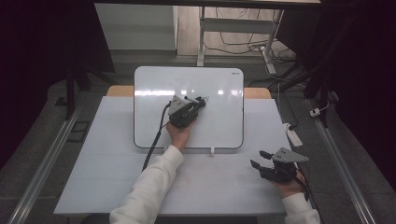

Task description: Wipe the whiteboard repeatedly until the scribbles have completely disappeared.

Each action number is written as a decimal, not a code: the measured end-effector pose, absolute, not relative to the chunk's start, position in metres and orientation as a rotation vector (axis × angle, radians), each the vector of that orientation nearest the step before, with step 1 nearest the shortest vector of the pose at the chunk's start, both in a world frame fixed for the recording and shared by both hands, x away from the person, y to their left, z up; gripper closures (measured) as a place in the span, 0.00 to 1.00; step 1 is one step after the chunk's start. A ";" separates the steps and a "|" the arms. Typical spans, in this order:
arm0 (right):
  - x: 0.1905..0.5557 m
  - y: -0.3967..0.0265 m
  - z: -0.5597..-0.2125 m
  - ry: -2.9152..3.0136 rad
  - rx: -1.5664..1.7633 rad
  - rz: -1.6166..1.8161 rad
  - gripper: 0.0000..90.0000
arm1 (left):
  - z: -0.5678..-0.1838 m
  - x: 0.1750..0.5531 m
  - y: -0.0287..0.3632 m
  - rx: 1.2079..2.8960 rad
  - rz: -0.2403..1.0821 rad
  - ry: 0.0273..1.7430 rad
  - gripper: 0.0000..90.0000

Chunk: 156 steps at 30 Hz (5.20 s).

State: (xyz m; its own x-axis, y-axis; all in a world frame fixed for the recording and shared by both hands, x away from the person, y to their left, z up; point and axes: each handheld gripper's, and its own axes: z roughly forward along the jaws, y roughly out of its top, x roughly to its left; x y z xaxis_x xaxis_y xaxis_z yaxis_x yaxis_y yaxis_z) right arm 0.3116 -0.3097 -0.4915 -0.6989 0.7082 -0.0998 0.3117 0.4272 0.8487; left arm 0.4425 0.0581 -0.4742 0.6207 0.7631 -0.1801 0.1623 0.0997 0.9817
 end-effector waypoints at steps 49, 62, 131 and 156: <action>0.312 -0.308 -0.491 2.242 0.860 1.196 0.49 | -0.459 0.456 0.055 1.486 0.553 0.813 0.88; 0.311 -0.306 -0.491 2.242 0.856 1.190 0.49 | -0.461 0.448 0.088 1.464 0.590 0.846 0.88; 0.310 -0.304 -0.491 2.249 0.847 1.187 0.49 | -0.463 0.453 0.046 1.498 0.569 0.782 0.88; 0.312 -0.302 -0.493 2.261 0.842 1.190 0.49 | -0.461 0.449 0.106 1.431 0.602 0.859 0.88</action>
